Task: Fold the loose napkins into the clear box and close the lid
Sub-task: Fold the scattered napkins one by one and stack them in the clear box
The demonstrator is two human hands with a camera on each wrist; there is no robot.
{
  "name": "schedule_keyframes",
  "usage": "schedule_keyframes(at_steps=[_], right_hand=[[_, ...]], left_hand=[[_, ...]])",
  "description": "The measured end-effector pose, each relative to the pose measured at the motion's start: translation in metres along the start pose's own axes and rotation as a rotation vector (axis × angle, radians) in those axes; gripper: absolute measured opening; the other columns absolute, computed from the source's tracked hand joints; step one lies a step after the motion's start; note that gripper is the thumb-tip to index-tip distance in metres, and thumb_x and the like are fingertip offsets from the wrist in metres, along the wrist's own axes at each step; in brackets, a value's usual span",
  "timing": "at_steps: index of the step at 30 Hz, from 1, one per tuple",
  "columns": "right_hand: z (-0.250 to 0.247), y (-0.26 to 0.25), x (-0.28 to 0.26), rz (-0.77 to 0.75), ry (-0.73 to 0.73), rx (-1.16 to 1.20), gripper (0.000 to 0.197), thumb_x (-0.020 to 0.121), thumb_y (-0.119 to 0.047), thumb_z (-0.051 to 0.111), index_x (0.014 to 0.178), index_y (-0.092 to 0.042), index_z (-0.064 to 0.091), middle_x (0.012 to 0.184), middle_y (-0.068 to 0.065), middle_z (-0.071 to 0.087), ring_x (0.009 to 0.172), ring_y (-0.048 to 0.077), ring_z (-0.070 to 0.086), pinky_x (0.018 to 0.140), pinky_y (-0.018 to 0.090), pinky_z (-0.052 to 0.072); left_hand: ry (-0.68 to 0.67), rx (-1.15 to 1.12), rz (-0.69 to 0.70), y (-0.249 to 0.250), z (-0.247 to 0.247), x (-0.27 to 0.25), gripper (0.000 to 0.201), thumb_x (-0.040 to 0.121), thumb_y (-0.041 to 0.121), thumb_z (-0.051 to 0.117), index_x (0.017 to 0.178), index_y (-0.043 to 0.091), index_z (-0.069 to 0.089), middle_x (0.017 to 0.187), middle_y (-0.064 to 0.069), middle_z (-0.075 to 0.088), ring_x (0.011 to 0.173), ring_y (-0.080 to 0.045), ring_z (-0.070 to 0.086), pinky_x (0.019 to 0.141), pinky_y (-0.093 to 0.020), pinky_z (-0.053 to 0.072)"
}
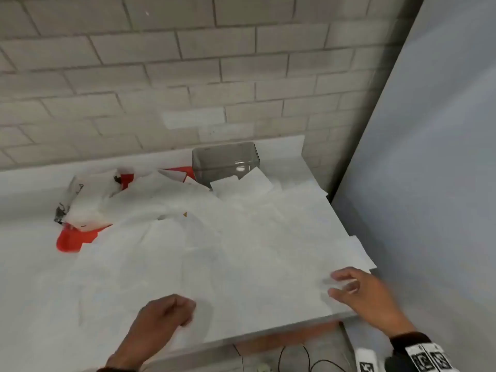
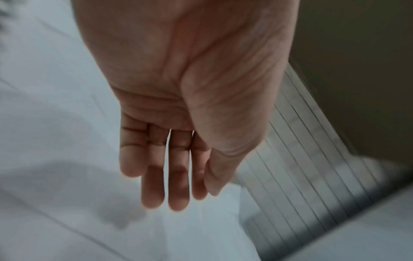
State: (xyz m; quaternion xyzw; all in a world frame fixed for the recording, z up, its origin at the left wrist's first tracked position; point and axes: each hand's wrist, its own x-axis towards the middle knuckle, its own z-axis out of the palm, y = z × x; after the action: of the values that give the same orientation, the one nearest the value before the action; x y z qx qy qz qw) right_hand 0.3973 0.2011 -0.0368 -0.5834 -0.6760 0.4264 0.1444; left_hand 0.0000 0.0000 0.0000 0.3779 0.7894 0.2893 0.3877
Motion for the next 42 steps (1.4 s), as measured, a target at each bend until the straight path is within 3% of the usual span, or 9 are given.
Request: schedule_keyframes(at_steps=[6, 11, 15, 22, 26, 32, 36, 40, 42], right_hand=[[0.000, 0.014, 0.043, 0.209, 0.369, -0.236, 0.077, 0.079, -0.051, 0.083, 0.141, -0.020, 0.051, 0.140, 0.010, 0.053, 0.131, 0.033, 0.051, 0.111, 0.050, 0.044], [-0.016, 0.036, 0.077, 0.376, 0.349, -0.241, 0.103, 0.080, -0.060, 0.078, 0.155, -0.007, 0.033, 0.153, 0.020, 0.047, 0.143, 0.038, 0.042, 0.118, 0.047, 0.035], [-0.027, 0.047, 0.090, 0.398, 0.358, -0.026, 0.089, 0.078, -0.050, 0.086, 0.148, -0.010, 0.047, 0.142, 0.012, 0.062, 0.130, 0.031, 0.059, 0.108, 0.040, 0.046], [-0.033, 0.025, 0.073, 0.158, 0.368, 0.027, 0.014, 0.086, -0.031, 0.082, 0.092, -0.021, 0.075, 0.082, -0.008, 0.073, 0.078, 0.014, 0.069, 0.060, 0.021, 0.045], [-0.044, -0.011, 0.053, -0.084, 0.148, 0.057, 0.009, 0.086, -0.030, 0.084, 0.087, -0.028, 0.075, 0.080, -0.009, 0.073, 0.068, -0.001, 0.063, 0.060, 0.008, 0.046], [-0.050, -0.083, 0.021, -0.372, -0.358, -0.130, 0.012, 0.087, -0.038, 0.082, 0.096, -0.032, 0.076, 0.093, -0.018, 0.076, 0.090, 0.001, 0.067, 0.083, 0.015, 0.051], [-0.045, -0.104, 0.030, -0.426, -0.320, -0.062, 0.015, 0.086, -0.046, 0.080, 0.096, -0.035, 0.075, 0.086, 0.000, 0.074, 0.080, 0.020, 0.067, 0.079, 0.040, 0.056], [-0.040, -0.101, 0.055, -0.323, -0.187, 0.253, 0.029, 0.079, -0.051, 0.079, 0.100, -0.032, 0.076, 0.098, -0.009, 0.077, 0.083, 0.013, 0.072, 0.083, 0.032, 0.059], [-0.027, -0.090, 0.071, -0.271, -0.156, 0.303, 0.028, 0.091, -0.052, 0.066, 0.110, -0.034, 0.074, 0.109, -0.011, 0.076, 0.093, 0.013, 0.073, 0.090, 0.038, 0.059]], left_hand=[[-0.150, 0.135, 0.254, 0.045, 0.078, 0.060, 0.010, 0.095, 0.029, 0.071, 0.091, 0.036, 0.076, 0.095, 0.026, 0.075, 0.092, 0.006, 0.066, 0.081, -0.007, 0.047], [-0.282, 0.259, 0.318, 0.070, 0.128, 0.085, 0.008, 0.095, 0.029, 0.069, 0.097, 0.032, 0.076, 0.100, 0.017, 0.073, 0.094, 0.000, 0.066, 0.087, -0.016, 0.050], [-0.273, 0.358, 0.307, 0.070, 0.144, 0.097, 0.007, 0.093, 0.032, 0.068, 0.089, 0.036, 0.072, 0.094, 0.014, 0.068, 0.089, -0.003, 0.063, 0.088, -0.023, 0.052], [-0.206, 0.340, 0.265, 0.070, 0.149, 0.100, 0.004, 0.090, 0.031, 0.074, 0.088, 0.033, 0.076, 0.088, 0.012, 0.071, 0.083, -0.004, 0.064, 0.085, -0.029, 0.056], [-0.146, 0.230, 0.309, 0.085, 0.155, 0.102, 0.014, 0.085, 0.036, 0.083, 0.097, 0.033, 0.076, 0.089, 0.013, 0.072, 0.081, -0.002, 0.062, 0.079, -0.024, 0.053], [-0.244, 0.011, 0.494, 0.129, 0.160, 0.097, 0.093, 0.060, 0.049, 0.097, 0.142, 0.049, 0.051, 0.143, 0.024, 0.052, 0.133, 0.002, 0.048, 0.093, -0.015, 0.043], [-0.204, -0.196, 0.481, 0.138, 0.157, 0.093, 0.041, 0.069, 0.038, 0.094, 0.106, 0.041, 0.078, 0.130, 0.021, 0.068, 0.128, -0.001, 0.059, 0.106, -0.027, 0.047], [-0.198, -0.362, 0.376, 0.135, 0.138, 0.086, 0.023, 0.081, 0.023, 0.086, 0.104, 0.022, 0.082, 0.105, 0.009, 0.080, 0.104, -0.007, 0.074, 0.088, -0.022, 0.057], [-0.151, -0.396, 0.326, 0.126, 0.125, 0.087, 0.017, 0.086, 0.023, 0.081, 0.071, 0.027, 0.078, 0.074, 0.013, 0.075, 0.073, -0.001, 0.071, 0.070, -0.015, 0.052]])
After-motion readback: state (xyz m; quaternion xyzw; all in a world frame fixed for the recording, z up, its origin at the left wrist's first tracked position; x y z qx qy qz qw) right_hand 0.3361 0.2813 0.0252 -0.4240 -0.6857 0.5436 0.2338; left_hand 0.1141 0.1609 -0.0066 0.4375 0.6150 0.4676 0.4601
